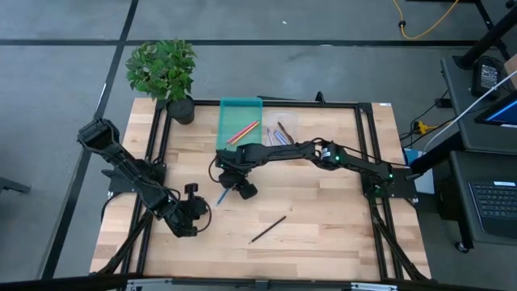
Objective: Sort pens & pencils
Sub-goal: Put the blue pencil into the blue bin
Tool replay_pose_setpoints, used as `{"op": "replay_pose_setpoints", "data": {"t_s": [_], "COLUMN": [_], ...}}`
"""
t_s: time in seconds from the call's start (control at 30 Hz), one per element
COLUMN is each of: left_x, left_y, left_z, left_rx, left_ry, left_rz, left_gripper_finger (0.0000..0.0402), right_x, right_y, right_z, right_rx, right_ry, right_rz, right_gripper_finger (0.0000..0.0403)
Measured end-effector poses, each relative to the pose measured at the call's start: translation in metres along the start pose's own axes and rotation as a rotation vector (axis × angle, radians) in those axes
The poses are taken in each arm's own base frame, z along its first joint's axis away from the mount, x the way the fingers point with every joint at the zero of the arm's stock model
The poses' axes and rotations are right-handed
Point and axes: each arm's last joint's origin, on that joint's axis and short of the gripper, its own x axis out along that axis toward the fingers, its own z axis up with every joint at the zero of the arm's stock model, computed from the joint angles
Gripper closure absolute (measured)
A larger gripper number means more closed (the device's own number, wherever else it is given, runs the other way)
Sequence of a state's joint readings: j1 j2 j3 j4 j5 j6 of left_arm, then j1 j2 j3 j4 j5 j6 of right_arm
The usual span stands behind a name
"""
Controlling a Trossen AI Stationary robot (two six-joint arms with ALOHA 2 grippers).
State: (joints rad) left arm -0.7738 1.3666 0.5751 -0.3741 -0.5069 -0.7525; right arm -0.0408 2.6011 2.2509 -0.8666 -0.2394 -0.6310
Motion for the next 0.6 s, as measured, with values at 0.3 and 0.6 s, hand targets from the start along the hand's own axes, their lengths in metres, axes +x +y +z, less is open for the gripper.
{"op": "replay_pose_setpoints", "data": {"t_s": [0.3,0.6], "left_x": [0.0,0.0], "left_y": [0.0001,0.0003], "left_z": [0.0002,0.0004], "left_rx": [0.0,0.0], "left_ry": [-0.005,-0.012], "left_rz": [0.005,0.011], "left_gripper_finger": [0.0402,0.0402], "right_x": [0.0007,0.0013], "right_y": [0.0034,0.0039], "right_z": [-0.0022,-0.0033], "right_rx": [0.007,0.034], "right_ry": [0.036,0.046], "right_rz": [0.013,0.015], "right_gripper_finger": [0.0339,0.0389]}}
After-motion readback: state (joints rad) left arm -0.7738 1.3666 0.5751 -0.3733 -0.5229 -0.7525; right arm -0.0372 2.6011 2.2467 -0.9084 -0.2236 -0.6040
